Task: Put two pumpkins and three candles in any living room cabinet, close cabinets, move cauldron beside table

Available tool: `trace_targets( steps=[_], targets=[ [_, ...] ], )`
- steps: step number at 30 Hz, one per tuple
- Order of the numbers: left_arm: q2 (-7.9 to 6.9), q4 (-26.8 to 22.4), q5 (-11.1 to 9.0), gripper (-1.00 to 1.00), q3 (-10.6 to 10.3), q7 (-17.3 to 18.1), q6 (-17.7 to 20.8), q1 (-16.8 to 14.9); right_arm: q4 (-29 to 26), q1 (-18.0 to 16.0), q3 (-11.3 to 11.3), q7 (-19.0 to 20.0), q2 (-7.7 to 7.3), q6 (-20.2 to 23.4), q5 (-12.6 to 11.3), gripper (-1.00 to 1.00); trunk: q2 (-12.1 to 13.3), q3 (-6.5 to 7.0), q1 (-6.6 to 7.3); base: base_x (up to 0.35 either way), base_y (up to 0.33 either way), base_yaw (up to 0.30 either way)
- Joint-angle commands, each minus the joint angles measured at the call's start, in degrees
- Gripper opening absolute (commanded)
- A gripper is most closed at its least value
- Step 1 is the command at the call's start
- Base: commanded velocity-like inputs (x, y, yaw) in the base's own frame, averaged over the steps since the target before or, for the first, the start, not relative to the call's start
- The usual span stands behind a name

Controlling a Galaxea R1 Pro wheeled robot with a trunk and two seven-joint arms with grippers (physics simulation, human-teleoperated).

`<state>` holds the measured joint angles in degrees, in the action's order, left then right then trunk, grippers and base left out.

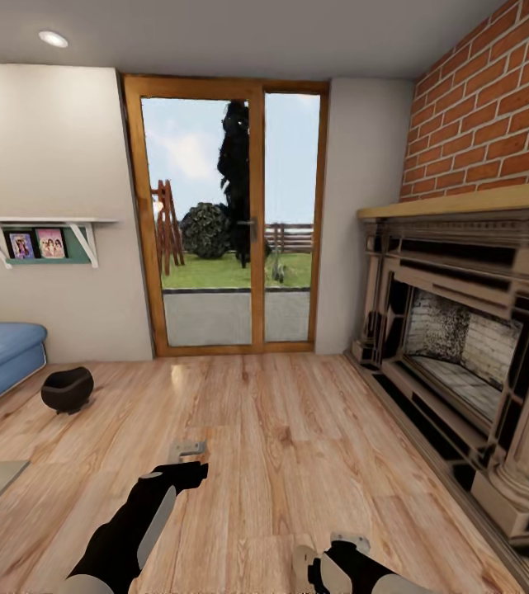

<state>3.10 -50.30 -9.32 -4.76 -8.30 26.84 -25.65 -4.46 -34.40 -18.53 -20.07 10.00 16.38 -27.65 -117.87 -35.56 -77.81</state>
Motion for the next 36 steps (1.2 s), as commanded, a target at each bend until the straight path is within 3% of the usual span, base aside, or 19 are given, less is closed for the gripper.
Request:
trace_targets(
  steps=[1, 4, 7, 11, 36],
  targets=[
    [-0.03, -0.09, -0.61, 1.00, -0.16, -0.50, 0.23, -0.02, -0.83, -0.03, -0.51, -0.35, 0.00, 0.33, -0.42, 1.00, -0.45, -0.25, -0.22, 0.000, 0.000, 0.000],
    [-0.03, -0.09, -0.61, 1.00, -0.16, -0.49, 0.23, -0.03, -4.20, -0.08, -0.58, -0.39, 0.00, 0.90, -0.41, 1.00, -1.65, -0.79, -0.88, 0.000, 0.000, 0.000],
    [-0.03, -0.12, -0.61, 1.00, -0.11, -0.49, 0.23, -0.07, -8.41, -0.20, -0.91, -0.40, 0.00, 4.37, -0.34, 1.00, -2.85, -1.33, -1.54, 0.000, 0.000, 0.000],
    [-0.03, -0.14, -0.61, 1.00, -0.09, -0.50, 0.23, -0.05, -10.61, -0.29, -1.16, -0.38, 0.00, 6.52, -0.30, 1.00, -4.46, -2.05, -2.41, 0.000, 0.000, 0.000],
    [-0.03, -0.15, -0.60, 1.00, -0.16, -0.53, 0.23, -0.03, -11.31, -0.32, -1.63, -0.32, 0.00, 7.17, -0.30, 1.00, -14.48, -6.54, -7.91, 0.000, 0.000, 0.000]
  ],
)
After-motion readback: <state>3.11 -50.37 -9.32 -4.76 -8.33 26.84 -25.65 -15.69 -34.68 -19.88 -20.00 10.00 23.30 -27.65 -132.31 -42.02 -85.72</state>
